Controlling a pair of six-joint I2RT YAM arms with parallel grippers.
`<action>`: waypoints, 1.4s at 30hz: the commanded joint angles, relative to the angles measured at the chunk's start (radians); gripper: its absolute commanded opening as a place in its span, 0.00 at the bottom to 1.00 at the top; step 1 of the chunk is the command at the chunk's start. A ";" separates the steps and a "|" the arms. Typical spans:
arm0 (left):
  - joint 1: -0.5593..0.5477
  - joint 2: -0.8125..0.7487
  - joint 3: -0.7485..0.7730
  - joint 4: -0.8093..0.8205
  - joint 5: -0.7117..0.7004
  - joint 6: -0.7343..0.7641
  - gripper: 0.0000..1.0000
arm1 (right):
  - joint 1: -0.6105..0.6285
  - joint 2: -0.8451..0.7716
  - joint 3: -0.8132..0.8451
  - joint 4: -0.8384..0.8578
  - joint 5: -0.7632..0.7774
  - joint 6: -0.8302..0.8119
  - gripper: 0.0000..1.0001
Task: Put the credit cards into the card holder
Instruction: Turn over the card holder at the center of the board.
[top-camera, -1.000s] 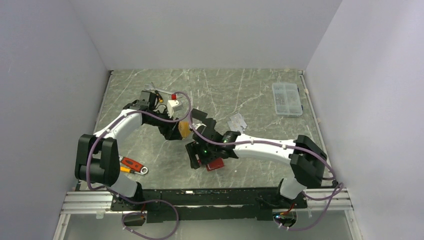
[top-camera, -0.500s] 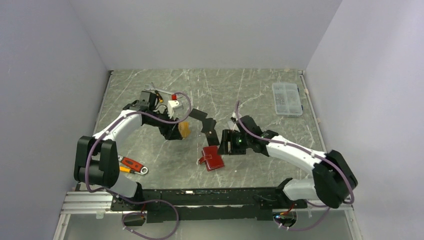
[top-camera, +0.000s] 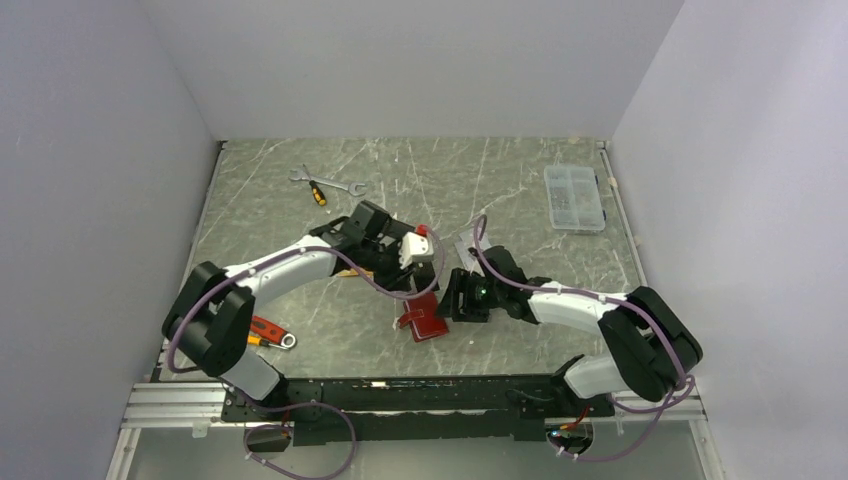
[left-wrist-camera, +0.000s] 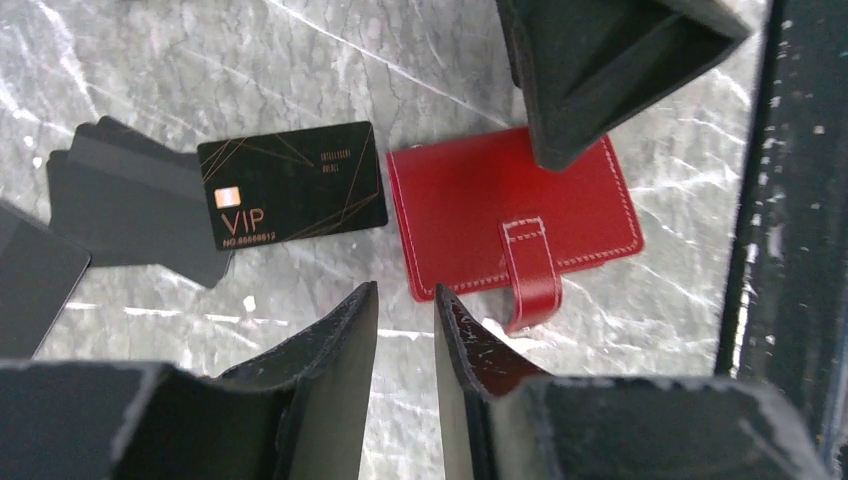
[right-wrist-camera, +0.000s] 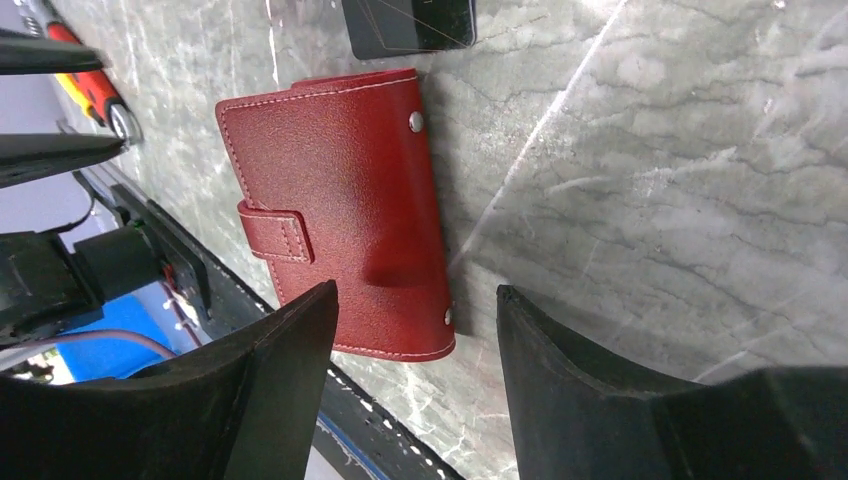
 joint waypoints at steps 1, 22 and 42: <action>-0.068 0.061 -0.003 0.107 -0.146 0.040 0.31 | -0.018 -0.050 -0.083 0.142 -0.001 0.078 0.62; -0.364 0.107 -0.186 0.167 -0.591 0.254 0.20 | -0.089 0.165 -0.304 0.659 -0.165 0.316 0.58; -0.383 0.056 -0.147 0.093 -0.597 0.121 0.12 | -0.017 0.363 -0.181 0.915 -0.232 0.441 0.20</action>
